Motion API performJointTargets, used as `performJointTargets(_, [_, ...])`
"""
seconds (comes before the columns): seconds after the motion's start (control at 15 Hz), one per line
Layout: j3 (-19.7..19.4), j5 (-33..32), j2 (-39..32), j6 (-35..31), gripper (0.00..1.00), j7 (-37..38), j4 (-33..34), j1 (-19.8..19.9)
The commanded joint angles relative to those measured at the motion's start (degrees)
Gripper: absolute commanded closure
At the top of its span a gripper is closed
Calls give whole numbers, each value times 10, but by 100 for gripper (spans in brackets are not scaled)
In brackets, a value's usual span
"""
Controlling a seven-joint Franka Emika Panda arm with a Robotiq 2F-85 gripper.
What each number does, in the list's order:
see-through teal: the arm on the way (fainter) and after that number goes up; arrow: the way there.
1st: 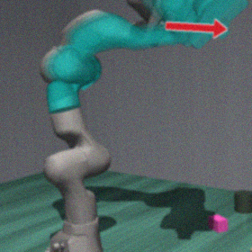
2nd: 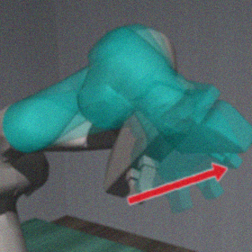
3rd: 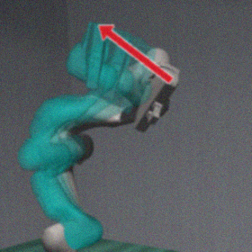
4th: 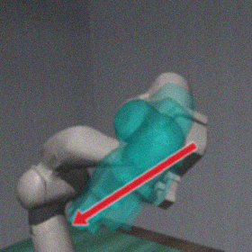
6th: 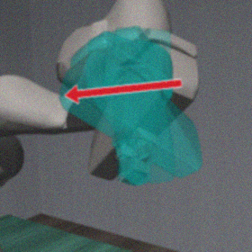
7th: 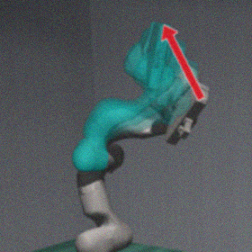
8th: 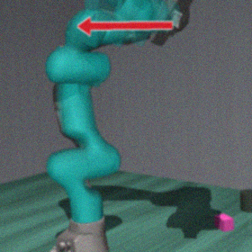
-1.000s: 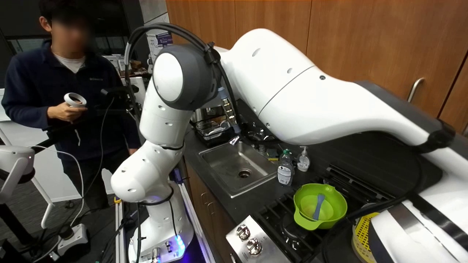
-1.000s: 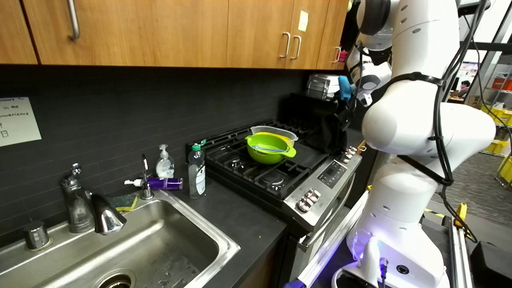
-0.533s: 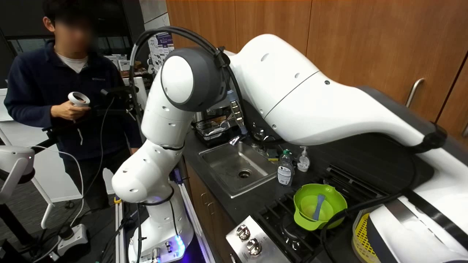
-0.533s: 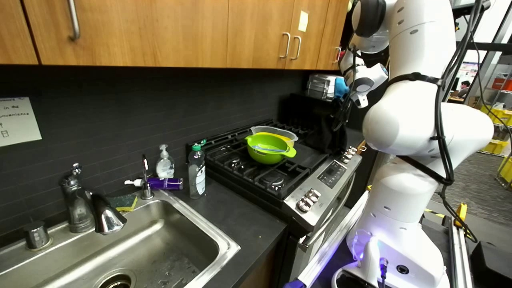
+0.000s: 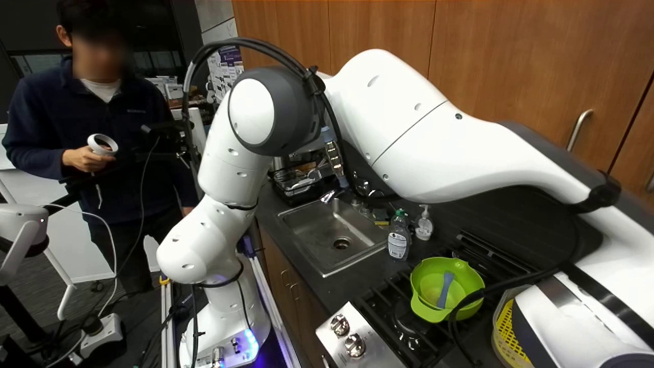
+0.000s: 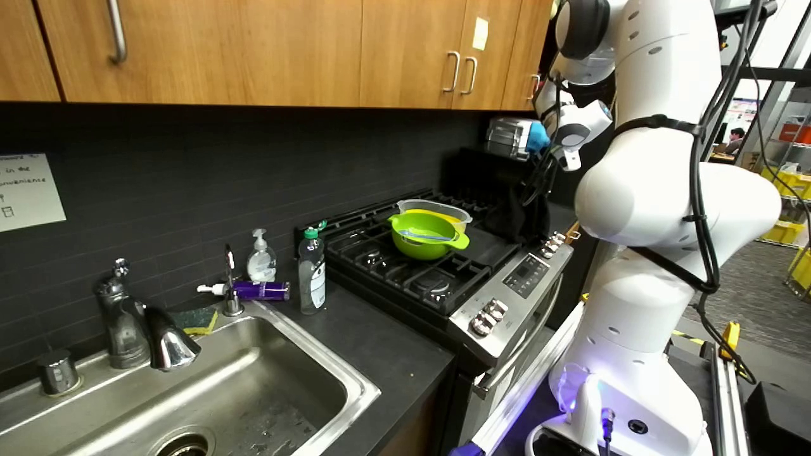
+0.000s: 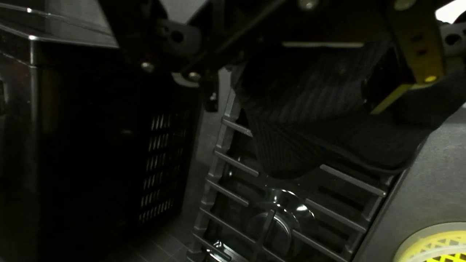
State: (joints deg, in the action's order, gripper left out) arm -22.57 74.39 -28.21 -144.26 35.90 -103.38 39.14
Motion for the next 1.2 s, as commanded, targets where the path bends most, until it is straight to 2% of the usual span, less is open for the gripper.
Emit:
performJointTargets(0.0, [-5,1,-13,-32,0,64,4,-8])
performJointTargets(0.4, [-2,-1,-20,-53,0,103,4,-6])
performJointTargets(0.47, [-1,0,-20,-57,17,105,4,-6])
performJointTargets(0.53, [0,2,-20,-61,27,105,4,-6])
performJointTargets(0.6, [0,1,-20,-64,32,106,3,-6])
performJointTargets(1.0, [3,0,-19,-71,81,109,3,-5])
performJointTargets(1.13, [5,3,-14,-70,94,100,-3,-5])
